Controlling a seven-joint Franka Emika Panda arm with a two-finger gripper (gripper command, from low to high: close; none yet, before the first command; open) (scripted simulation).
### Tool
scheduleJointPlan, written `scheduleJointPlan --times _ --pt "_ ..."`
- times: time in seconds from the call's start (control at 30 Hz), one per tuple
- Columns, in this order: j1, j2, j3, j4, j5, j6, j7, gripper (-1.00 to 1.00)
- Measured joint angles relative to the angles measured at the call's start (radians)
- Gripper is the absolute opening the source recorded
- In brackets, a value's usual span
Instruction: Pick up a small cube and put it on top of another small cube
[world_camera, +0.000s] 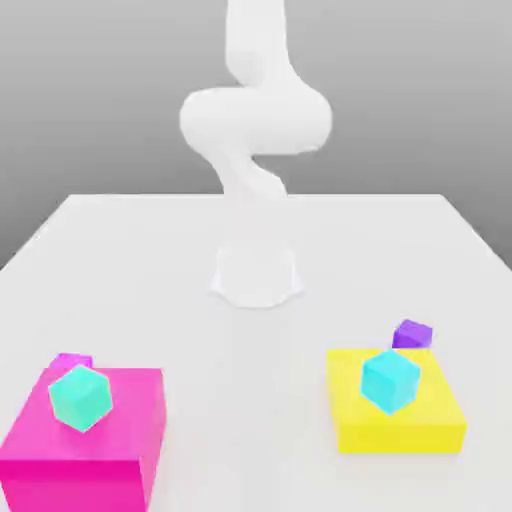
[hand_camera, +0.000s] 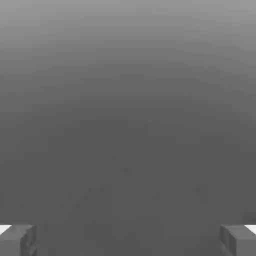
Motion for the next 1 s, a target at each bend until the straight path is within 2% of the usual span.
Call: scheduleJointPlan --times 0.27,0.5,0.6,0.67,0.73,0.8,0.9,0.93,1.0 --pt "0.205 0.255 0.123 -0.233 0.074 0.208 -0.068 0.00" --pt "0.385 0.506 0.272 -0.448 0.115 0.409 -0.110 0.00" --pt "0.447 0.618 0.343 -0.540 0.099 0.497 -0.103 0.00" --pt "0.463 0.691 0.365 -0.573 0.030 0.555 -0.057 0.00" --pt "0.477 0.767 0.315 -0.569 -0.110 0.612 0.041 0.00" --pt "0.571 0.842 0.194 -0.556 -0.236 0.668 0.131 0.00" --pt "0.730 0.949 0.020 -0.534 -0.307 0.756 0.186 0.00" --pt "0.763 0.977 -0.013 -0.529 -0.311 0.780 0.190 -1.00" --pt "0.763 0.977 -0.013 -0.529 -0.311 0.780 0.190 -1.00"
